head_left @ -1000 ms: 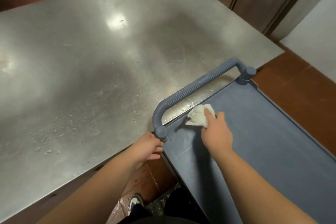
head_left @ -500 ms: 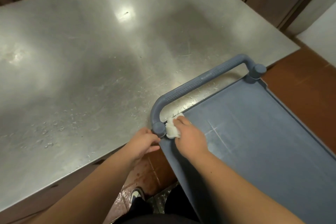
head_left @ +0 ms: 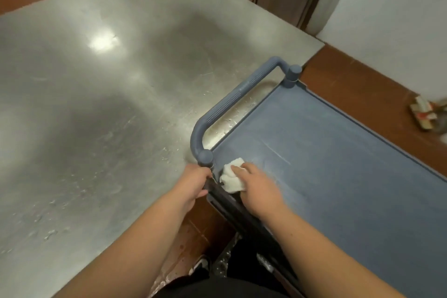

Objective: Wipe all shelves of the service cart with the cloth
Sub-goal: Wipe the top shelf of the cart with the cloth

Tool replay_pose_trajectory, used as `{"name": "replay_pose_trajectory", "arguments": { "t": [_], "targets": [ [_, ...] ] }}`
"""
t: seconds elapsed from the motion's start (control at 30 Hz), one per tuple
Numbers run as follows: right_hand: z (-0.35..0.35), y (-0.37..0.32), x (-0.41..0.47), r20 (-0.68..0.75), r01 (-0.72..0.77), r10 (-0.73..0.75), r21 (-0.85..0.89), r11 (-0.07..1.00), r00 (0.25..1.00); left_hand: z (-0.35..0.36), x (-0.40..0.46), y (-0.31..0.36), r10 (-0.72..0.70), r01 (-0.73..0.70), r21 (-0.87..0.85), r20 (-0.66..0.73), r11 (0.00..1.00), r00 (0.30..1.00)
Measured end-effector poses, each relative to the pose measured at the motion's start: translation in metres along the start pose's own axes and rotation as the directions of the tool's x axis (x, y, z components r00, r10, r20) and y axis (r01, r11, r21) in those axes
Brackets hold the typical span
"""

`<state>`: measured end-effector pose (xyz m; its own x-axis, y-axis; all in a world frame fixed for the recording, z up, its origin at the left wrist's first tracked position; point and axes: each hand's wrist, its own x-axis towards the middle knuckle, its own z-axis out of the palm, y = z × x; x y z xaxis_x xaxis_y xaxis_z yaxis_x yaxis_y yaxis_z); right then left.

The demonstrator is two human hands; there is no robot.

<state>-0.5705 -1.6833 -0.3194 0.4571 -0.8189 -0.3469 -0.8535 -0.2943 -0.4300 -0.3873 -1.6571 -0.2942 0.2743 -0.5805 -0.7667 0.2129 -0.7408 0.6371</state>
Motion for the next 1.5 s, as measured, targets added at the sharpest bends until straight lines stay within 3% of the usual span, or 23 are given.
{"name": "replay_pose_trajectory", "arguments": {
  "t": [0.2,0.27,0.43,0.57,0.63,0.7,0.83,0.97,1.03,1.13,1.3,1.43,1.5],
  "targets": [
    [0.003,0.026,-0.065,-0.247,-0.271,0.302,0.151,0.951,0.921,0.014,-0.018,-0.014,0.153,-0.146,0.160,-0.032,0.976,0.988],
    [0.002,0.035,-0.083,-0.272,-0.348,0.391,0.193,0.917,0.879,0.026,-0.026,-0.021,0.200,-0.206,0.236,0.047,0.950,0.979],
    [0.000,0.070,-0.135,-0.266,-0.565,0.634,0.294,0.771,0.726,0.072,-0.050,-0.038,0.156,-0.240,0.335,0.257,0.911,0.954],
    [-0.009,0.104,-0.189,-0.301,-0.555,0.787,0.576,0.600,0.538,0.111,-0.059,-0.048,0.101,-0.235,0.374,0.344,0.897,0.934],
    [-0.018,0.122,-0.216,-0.262,-0.490,0.862,0.734,0.469,0.433,0.133,-0.066,-0.055,0.070,-0.235,0.393,0.389,0.889,0.918],
    [-0.024,0.142,-0.241,-0.195,-0.371,0.905,0.864,0.341,0.379,0.158,-0.076,-0.062,0.026,-0.229,0.405,0.446,0.885,0.894],
    [-0.025,0.180,-0.278,-0.042,-0.074,0.907,0.994,0.081,0.420,0.216,-0.105,-0.079,-0.022,-0.271,0.428,0.566,0.862,0.824],
    [-0.024,0.197,-0.299,0.023,0.185,0.828,0.971,-0.152,0.560,0.272,-0.137,-0.094,-0.095,-0.413,0.494,0.720,0.765,0.687],
    [-0.025,0.202,-0.304,0.021,0.236,0.780,0.948,-0.215,0.625,0.296,-0.151,-0.098,-0.161,-0.445,0.493,0.784,0.748,0.599],
    [-0.032,0.208,-0.309,0.025,0.250,0.766,0.938,-0.240,0.642,0.328,-0.167,-0.101,-0.155,-0.445,0.387,0.868,0.808,0.472],
    [-0.045,0.228,-0.303,0.003,0.087,0.825,0.994,-0.064,0.565,0.364,-0.170,-0.097,-0.016,-0.454,0.289,0.857,0.842,0.515],
    [-0.052,0.234,-0.285,0.012,0.147,0.862,0.984,-0.101,0.507,0.382,-0.147,-0.086,0.078,-0.515,0.314,0.793,0.798,0.604],
    [-0.058,0.235,-0.280,0.044,0.191,0.895,0.971,-0.142,0.444,0.389,-0.132,-0.073,0.088,-0.576,0.348,0.799,0.740,0.595]
  ]
}}
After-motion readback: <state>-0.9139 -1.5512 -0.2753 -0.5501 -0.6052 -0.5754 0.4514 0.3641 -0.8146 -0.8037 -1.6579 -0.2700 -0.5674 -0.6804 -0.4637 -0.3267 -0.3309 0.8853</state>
